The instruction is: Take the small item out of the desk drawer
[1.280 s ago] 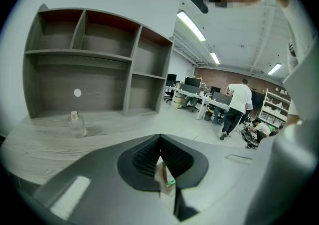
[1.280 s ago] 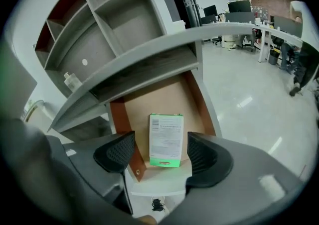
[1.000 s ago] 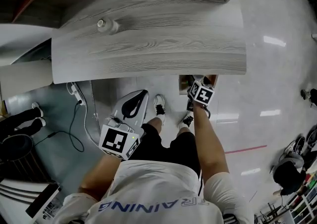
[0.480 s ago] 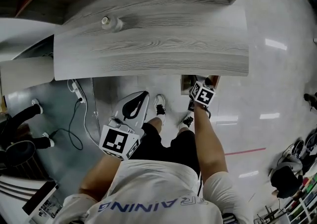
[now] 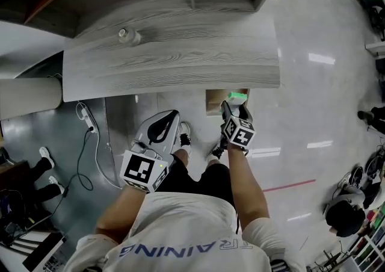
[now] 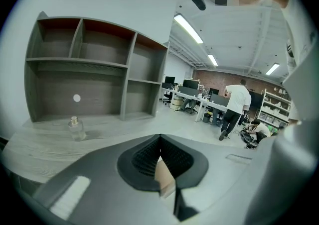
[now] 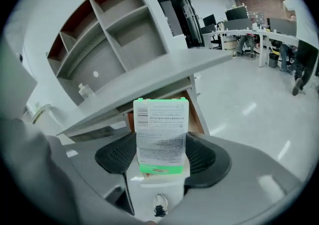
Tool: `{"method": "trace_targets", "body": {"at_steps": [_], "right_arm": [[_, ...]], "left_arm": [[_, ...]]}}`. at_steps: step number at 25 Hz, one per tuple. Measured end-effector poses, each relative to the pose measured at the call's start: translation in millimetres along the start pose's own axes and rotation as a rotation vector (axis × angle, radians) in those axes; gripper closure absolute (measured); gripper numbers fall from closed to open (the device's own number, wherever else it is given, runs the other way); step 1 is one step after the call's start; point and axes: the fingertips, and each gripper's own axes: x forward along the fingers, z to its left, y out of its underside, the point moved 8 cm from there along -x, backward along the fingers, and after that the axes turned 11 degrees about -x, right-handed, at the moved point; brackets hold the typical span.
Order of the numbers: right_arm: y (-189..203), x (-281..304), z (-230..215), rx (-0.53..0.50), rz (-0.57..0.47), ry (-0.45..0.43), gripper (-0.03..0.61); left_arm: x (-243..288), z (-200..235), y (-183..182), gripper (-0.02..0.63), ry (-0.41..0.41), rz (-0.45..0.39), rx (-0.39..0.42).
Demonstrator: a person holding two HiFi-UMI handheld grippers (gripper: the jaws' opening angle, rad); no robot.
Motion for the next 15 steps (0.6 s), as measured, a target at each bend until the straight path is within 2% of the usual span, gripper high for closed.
{"method": "trace_targets", "body": {"at_steps": [9, 15], "right_arm": [[-76.1, -112.7, 16.0, -0.124, -0.235, -0.084, 0.256], [-137.2, -195.8, 29.0, -0.234, -0.426, -0.091, 0.256]], "left_arm": [[-12.8, -39.1, -28.9, 0.612, 0.064, -0.109, -0.002], [-26.0, -60.0, -48.7, 0.612, 0.11, -0.168, 0.018]]}}
